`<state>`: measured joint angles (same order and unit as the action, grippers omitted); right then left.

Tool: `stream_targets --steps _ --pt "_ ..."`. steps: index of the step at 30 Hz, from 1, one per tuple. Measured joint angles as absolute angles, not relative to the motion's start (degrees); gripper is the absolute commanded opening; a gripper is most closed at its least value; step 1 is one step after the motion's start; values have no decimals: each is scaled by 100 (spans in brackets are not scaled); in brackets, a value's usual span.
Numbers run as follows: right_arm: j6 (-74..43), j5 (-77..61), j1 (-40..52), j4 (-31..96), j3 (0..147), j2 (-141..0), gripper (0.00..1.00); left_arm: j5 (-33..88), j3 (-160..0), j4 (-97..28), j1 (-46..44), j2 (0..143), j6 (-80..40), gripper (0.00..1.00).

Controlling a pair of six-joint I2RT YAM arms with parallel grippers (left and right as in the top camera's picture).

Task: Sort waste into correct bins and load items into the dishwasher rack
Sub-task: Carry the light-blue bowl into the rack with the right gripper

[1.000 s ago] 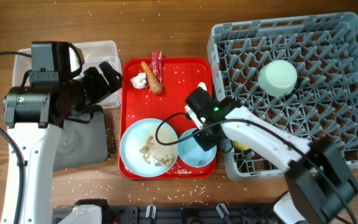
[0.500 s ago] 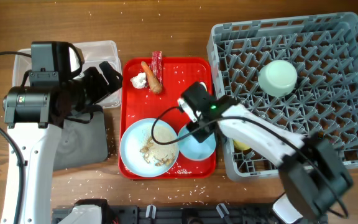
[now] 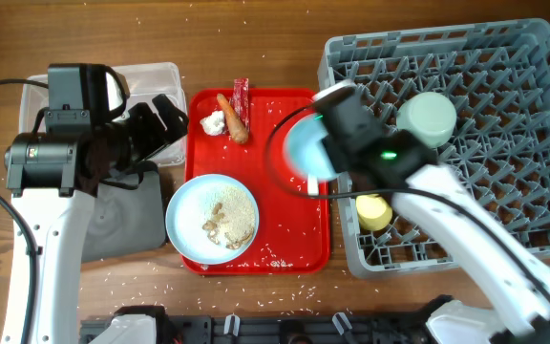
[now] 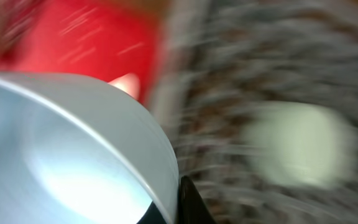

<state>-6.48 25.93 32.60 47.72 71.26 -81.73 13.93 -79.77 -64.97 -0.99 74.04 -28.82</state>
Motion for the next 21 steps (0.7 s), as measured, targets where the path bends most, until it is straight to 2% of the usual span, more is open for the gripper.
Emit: stream_targets --steps 3,6,12,17,21 --pt "-1282 4202 2226 4318 7155 -7915 4 1396 -7977 -6497 -99 7404 -2882 100" --pt "-1669 5437 668 3636 7168 -8103 4 1396 -7977 -6497 -99 7404 -2882 100" --pt "-1643 6283 -1275 2856 7179 -9150 4 1396 -7977 -6499 -99 7404 -2882 100" --pt "-1251 6475 -1428 2646 7179 -10326 4 1393 -7977 -6497 -99 7404 -2882 100" --pt "-1184 6906 -1291 2609 7185 -10523 4 1393 -7977 -6499 -99 7404 -2882 100"
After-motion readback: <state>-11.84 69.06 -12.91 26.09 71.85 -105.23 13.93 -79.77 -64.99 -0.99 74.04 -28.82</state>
